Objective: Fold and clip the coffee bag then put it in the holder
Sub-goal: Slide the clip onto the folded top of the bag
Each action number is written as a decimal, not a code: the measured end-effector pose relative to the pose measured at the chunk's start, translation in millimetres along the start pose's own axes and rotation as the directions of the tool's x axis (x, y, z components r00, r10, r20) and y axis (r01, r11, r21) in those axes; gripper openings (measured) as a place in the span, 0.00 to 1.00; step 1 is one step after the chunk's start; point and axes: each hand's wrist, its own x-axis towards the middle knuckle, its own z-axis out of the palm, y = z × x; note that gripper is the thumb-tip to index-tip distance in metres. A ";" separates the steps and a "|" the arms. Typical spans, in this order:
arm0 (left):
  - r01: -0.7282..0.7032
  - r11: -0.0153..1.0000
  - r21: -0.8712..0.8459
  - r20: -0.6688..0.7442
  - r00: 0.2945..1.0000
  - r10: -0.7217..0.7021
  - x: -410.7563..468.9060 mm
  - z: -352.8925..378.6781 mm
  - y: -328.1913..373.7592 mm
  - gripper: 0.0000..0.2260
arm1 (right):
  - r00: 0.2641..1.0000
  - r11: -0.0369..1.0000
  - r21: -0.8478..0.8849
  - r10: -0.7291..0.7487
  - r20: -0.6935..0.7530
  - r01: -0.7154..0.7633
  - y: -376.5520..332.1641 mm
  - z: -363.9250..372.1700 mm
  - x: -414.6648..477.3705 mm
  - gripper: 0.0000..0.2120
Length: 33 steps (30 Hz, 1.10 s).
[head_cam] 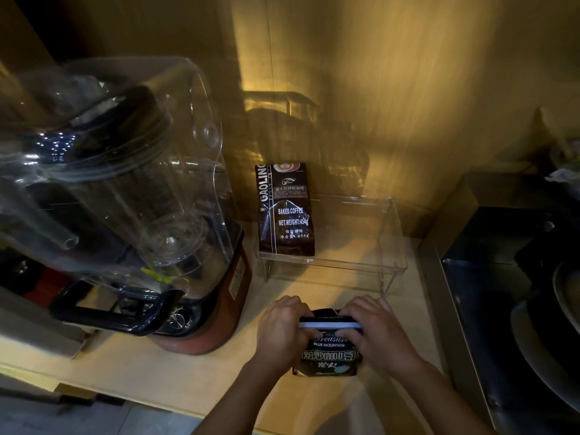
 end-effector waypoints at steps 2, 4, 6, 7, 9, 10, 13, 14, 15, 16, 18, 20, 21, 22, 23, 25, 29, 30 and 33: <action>-0.023 0.999 -0.024 0.000 1.000 0.023 -1.4 0.5 1.4 0.10 | 0.998 0.997 -0.060 -0.039 0.040 0.041 -8.0 3.2 4.4 0.10; -0.010 0.997 -0.074 0.003 1.000 0.010 -4.8 -0.2 -3.1 0.11 | 0.998 0.996 -0.079 -0.032 0.057 0.037 -13.2 6.2 7.6 0.10; 0.036 0.989 -0.143 0.018 0.999 -0.034 -9.3 -4.1 -11.7 0.11 | 0.998 0.998 -0.064 -0.015 0.053 0.019 -14.0 7.5 7.6 0.09; 0.065 0.982 -0.175 0.024 0.998 -0.062 -11.0 -6.9 -16.0 0.11 | 0.999 0.999 -0.054 -0.005 0.042 0.007 -13.0 7.4 6.9 0.09; 0.110 0.965 -0.238 0.039 0.994 -0.104 -12.7 -11.0 -22.6 0.09 | 1.000 0.999 -0.041 0.010 0.026 -0.009 -9.6 6.4 5.3 0.09; 0.120 0.956 -0.266 0.050 0.993 -0.111 -13.4 -12.0 -23.9 0.08 | 1.000 0.999 -0.041 0.009 0.026 -0.008 -7.9 6.0 4.9 0.09; 0.154 0.918 -0.366 0.063 0.988 -0.140 -16.3 -11.1 -23.3 0.07 | 1.000 0.999 -0.034 0.008 0.029 -0.007 -5.4 5.1 4.6 0.08; 0.162 0.909 -0.385 0.058 0.987 -0.152 -17.2 -10.3 -23.3 0.07 | 1.000 1.000 -0.027 0.011 0.028 -0.011 -5.5 5.0 4.5 0.08; 0.161 0.906 -0.390 0.049 0.987 -0.155 -18.1 -9.4 -23.7 0.07 | 1.000 1.000 -0.020 0.014 0.025 -0.013 -5.7 5.0 4.3 0.08; 0.153 0.909 -0.386 0.039 0.988 -0.150 -18.8 -8.5 -24.1 0.07 | 1.000 1.000 -0.016 0.014 0.024 -0.014 -6.0 5.0 3.8 0.08; 0.123 0.925 -0.361 0.019 0.992 -0.124 -19.4 -7.7 -24.5 0.07 | 1.000 1.000 -0.011 0.013 0.025 -0.013 -6.8 4.1 3.5 0.08; 0.077 0.946 -0.314 -0.004 0.997 -0.082 -19.7 -6.9 -24.9 0.07 | 1.000 1.000 -0.008 0.015 0.026 -0.015 -8.3 2.8 3.1 0.08; 0.052 0.954 -0.295 -0.018 0.998 -0.060 -19.9 -6.2 -25.3 0.07 | 1.000 1.000 -0.007 0.016 0.025 -0.016 -8.8 2.3 2.5 0.08; 0.034 0.958 -0.284 -0.030 0.999 -0.044 -20.2 -5.5 -25.6 0.08 | 1.000 1.000 -0.009 0.017 0.025 -0.017 -9.0 1.7 2.2 0.08; 0.023 0.960 -0.278 -0.042 0.998 -0.036 -20.5 -4.8 -25.7 0.09 | 0.999 1.000 -0.015 0.019 0.029 -0.018 -8.9 1.1 2.0 0.08; 0.011 0.965 -0.261 -0.065 0.997 -0.029 -22.0 -2.4 -24.9 0.12 | 0.999 0.999 -0.026 0.019 0.032 -0.018 -8.5 1.0 2.4 0.08; 0.004 0.961 -0.276 -0.156 0.987 -0.049 -30.1 6.9 -20.2 0.15 | 0.999 0.998 -0.050 0.028 0.029 -0.027 -8.5 2.7 2.7 0.07; 0.010 0.958 -0.287 -0.178 0.982 -0.063 -32.7 9.0 -19.5 0.15 | 0.999 0.998 -0.060 0.024 0.030 -0.022 -9.5 3.4 2.6 0.07; 0.056 0.947 -0.316 -0.188 0.975 -0.120 -36.5 11.1 -18.5 0.15 | 1.000 0.996 -0.089 0.007 0.027 -0.004 -15.3 4.7 2.0 0.05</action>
